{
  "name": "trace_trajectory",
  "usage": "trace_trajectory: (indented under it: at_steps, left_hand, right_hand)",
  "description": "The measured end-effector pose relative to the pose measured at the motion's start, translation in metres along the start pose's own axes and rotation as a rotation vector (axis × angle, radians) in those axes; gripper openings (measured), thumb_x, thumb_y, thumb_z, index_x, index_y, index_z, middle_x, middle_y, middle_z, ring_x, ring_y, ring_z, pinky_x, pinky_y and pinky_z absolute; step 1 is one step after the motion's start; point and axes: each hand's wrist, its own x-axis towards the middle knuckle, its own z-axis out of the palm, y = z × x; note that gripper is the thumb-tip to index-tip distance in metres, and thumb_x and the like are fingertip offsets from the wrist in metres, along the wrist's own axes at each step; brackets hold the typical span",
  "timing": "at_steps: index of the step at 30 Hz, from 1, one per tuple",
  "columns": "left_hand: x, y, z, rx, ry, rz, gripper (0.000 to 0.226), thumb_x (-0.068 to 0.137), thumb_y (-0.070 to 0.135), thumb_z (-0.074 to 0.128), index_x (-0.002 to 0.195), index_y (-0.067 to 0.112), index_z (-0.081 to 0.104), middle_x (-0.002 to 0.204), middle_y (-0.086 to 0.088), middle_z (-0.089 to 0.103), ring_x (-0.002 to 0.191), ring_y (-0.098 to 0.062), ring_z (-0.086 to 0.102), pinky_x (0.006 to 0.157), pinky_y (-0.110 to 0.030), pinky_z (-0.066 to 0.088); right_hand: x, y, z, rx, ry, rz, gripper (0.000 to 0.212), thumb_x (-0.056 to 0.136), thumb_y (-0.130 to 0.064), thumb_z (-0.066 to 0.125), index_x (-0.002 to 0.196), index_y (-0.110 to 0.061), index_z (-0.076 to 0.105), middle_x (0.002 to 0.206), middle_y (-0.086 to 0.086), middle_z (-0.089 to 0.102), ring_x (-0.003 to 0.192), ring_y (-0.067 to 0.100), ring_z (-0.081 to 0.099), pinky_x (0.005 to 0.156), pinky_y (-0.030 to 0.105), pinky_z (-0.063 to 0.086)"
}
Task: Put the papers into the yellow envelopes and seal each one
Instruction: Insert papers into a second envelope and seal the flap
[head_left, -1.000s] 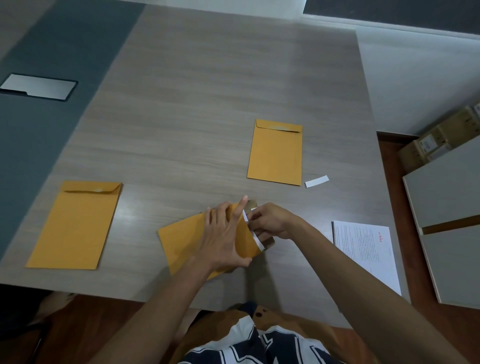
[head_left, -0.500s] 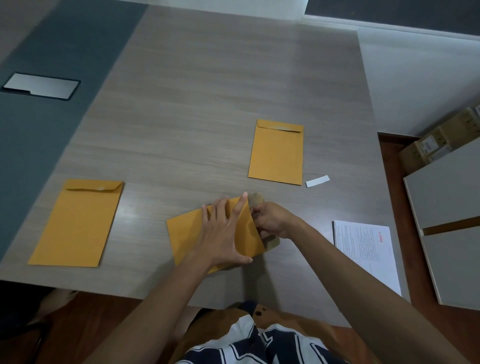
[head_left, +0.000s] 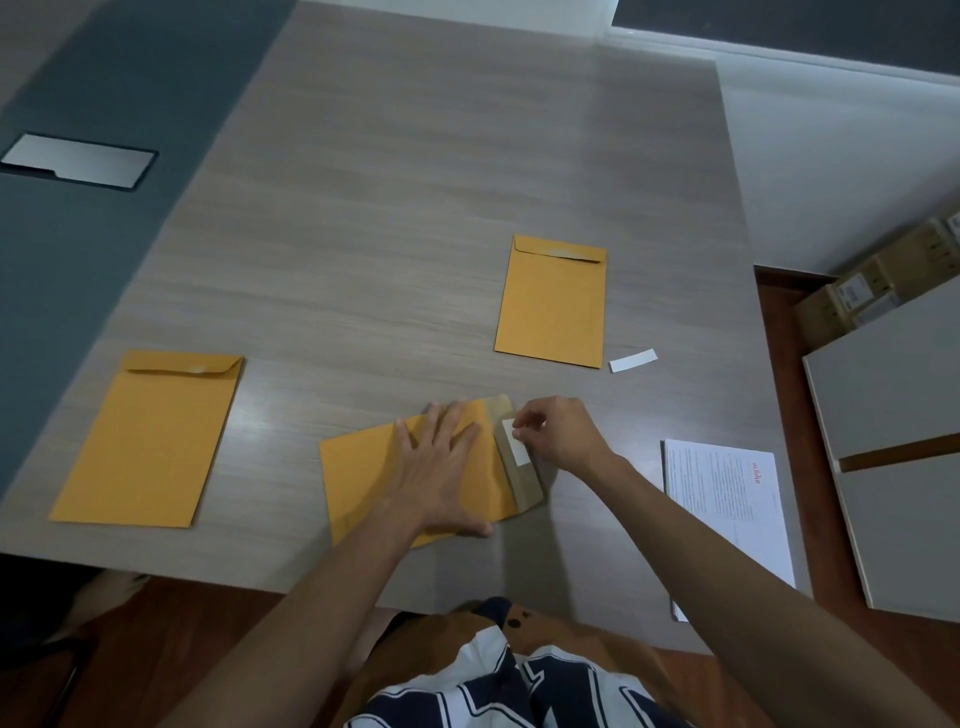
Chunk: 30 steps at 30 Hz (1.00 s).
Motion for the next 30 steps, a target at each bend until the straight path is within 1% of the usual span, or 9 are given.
trace_trajectory:
  at_steps: [4,7,11,16,22,24,27,29,30]
  left_hand:
    - [0.010,0.007,-0.004,-0.047,0.045,-0.049,0.105,0.067,0.083,0.056,0.149,0.026,0.024,0.162,0.004,0.006,0.149,-0.026,0.000,0.111,-0.068,0.012]
    - [0.016,0.010,-0.007,-0.017,0.098,-0.069,0.098,0.063,0.078,0.065,0.141,0.027,0.034,0.155,0.004,0.020,0.143,-0.025,0.017,0.106,-0.063,0.024]
    - [0.020,0.009,-0.006,-0.013,0.117,-0.079,0.098,0.058,0.079,0.068,0.137,0.030,0.037,0.151,0.006,0.025,0.139,-0.024,0.023,0.104,-0.060,0.028]
    - [0.019,0.007,-0.003,-0.005,0.150,-0.080,0.099,0.057,0.081,0.067,0.137,0.031,0.038,0.151,0.006,0.026,0.139,-0.022,0.024,0.104,-0.060,0.028]
    - [0.020,0.007,-0.004,0.008,0.166,-0.070,0.098,0.057,0.082,0.066,0.136,0.031,0.039,0.150,0.006,0.027,0.137,-0.022,0.026,0.102,-0.058,0.030]
    - [0.022,0.006,-0.003,0.002,0.177,-0.070,0.098,0.057,0.083,0.064,0.136,0.030,0.039,0.149,0.006,0.028,0.136,-0.022,0.027,0.102,-0.058,0.030]
    - [0.023,0.007,-0.001,-0.010,0.217,-0.112,0.098,0.059,0.087,0.056,0.136,0.029,0.040,0.148,0.004,0.031,0.135,-0.022,0.030,0.103,-0.055,0.029]
    - [0.026,0.009,0.001,-0.028,0.268,-0.140,0.091,0.065,0.085,0.054,0.134,0.027,0.043,0.147,0.002,0.035,0.133,-0.023,0.032,0.104,-0.049,0.031]
    - [0.028,0.011,0.002,-0.041,0.290,-0.150,0.086,0.068,0.082,0.053,0.133,0.026,0.045,0.146,0.000,0.036,0.132,-0.024,0.034,0.104,-0.047,0.033]
  right_hand:
    - [0.004,0.006,0.009,-0.163,-0.002,-0.084,0.012,0.081,-0.018,0.075,0.092,-0.014,0.070,0.093,0.003,0.065,0.086,0.020,0.062,0.077,0.032,0.052]
    - [0.006,0.006,0.013,-0.236,0.009,-0.108,0.027,0.083,-0.017,0.073,0.107,-0.017,0.063,0.099,0.002,0.059,0.089,0.021,0.060,0.078,0.037,0.053]
    - [0.008,0.010,0.014,-0.327,-0.050,-0.187,0.038,0.089,-0.019,0.065,0.126,-0.026,0.058,0.109,0.003,0.051,0.091,0.022,0.058,0.080,0.039,0.052]
    - [0.010,0.015,0.015,-0.334,-0.046,-0.215,0.031,0.091,-0.021,0.063,0.122,-0.021,0.062,0.112,0.003,0.049,0.092,0.023,0.059,0.082,0.039,0.052]
    - [0.012,0.008,0.014,-0.186,0.040,-0.227,0.008,0.091,-0.011,0.061,0.096,-0.014,0.067,0.101,0.002,0.059,0.087,0.020,0.060,0.077,0.035,0.052]
    - [0.013,0.007,0.007,-0.061,0.076,-0.161,0.010,0.090,-0.006,0.061,0.089,-0.015,0.065,0.092,-0.001,0.063,0.082,0.013,0.059,0.072,0.023,0.050]
    - [0.014,0.018,-0.012,0.174,0.245,-0.022,0.007,0.087,-0.004,0.065,0.087,-0.011,0.068,0.082,-0.003,0.068,0.071,-0.001,0.059,0.066,0.005,0.044]
    - [0.017,0.037,-0.028,0.308,0.373,0.118,0.006,0.085,-0.007,0.068,0.085,-0.013,0.070,0.079,-0.003,0.069,0.070,0.004,0.063,0.070,0.009,0.048]
    - [0.018,0.048,-0.037,0.384,0.419,0.206,0.007,0.085,-0.009,0.068,0.085,-0.015,0.071,0.080,-0.001,0.070,0.071,0.011,0.066,0.073,0.019,0.054]
